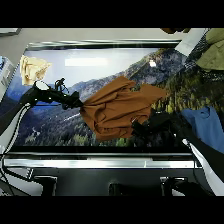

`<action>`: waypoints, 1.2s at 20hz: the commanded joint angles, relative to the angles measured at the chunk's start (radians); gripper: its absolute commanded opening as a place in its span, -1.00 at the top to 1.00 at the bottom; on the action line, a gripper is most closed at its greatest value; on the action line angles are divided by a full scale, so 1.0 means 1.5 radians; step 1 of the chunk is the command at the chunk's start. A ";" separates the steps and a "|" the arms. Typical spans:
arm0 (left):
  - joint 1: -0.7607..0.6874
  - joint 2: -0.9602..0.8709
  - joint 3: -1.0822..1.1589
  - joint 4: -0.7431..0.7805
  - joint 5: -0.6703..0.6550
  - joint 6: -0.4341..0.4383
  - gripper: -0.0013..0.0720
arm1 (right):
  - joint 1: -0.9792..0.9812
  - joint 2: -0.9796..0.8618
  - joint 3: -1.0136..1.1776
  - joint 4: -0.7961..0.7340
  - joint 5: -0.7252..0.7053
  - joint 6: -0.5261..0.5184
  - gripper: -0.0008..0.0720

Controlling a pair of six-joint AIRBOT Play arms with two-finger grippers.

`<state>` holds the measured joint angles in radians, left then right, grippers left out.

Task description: Fold the clothes and pants, and hang the long-sleeved shirts on hangers.

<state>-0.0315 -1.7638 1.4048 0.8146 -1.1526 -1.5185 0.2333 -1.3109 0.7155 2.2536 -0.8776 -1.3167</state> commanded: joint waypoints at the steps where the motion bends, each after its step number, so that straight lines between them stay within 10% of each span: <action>1: 0.001 0.000 0.000 0.001 -0.001 0.000 0.92 | 0.001 -0.006 0.000 0.005 0.035 0.001 0.90; 13: 0.095 0.304 0.001 -0.002 -0.023 0.034 0.93 | -0.001 0.248 0.320 -0.129 0.031 0.001 0.91; 24: 0.154 0.831 0.000 0.181 0.018 -0.228 0.93 | -0.001 0.500 0.554 -0.244 0.004 0.043 0.91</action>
<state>0.1890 -0.6819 1.4055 0.9375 -1.1671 -1.7264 0.2321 -0.6376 1.5040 1.9209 -0.8627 -1.2942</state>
